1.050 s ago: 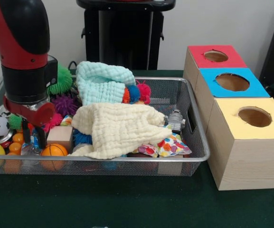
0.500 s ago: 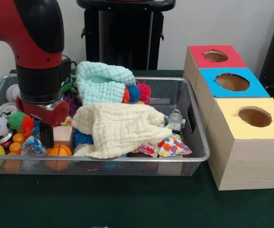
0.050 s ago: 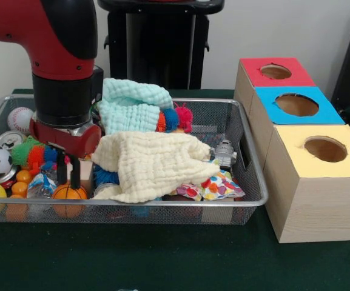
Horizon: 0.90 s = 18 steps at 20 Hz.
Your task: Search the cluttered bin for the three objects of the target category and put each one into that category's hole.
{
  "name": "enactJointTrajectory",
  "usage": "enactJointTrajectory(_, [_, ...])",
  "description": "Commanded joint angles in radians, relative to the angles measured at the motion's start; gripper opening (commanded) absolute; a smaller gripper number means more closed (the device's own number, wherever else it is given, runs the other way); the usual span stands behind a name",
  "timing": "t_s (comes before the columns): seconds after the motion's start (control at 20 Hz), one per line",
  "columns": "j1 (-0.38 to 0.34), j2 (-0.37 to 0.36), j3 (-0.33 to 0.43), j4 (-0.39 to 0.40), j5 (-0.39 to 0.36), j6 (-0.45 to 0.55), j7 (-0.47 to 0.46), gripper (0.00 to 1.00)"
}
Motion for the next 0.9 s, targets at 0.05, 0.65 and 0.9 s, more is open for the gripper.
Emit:
enactJointTrajectory(0.05, [0.076,-0.022,-0.049,-0.016,-0.074,0.074,-0.104,1.00])
enactJointTrajectory(0.65, [0.082,0.000,-0.072,-0.027,-0.093,0.024,-0.116,1.00])
enactJointTrajectory(0.9, [0.088,-0.022,-0.091,-0.009,-0.105,0.045,-0.131,1.00])
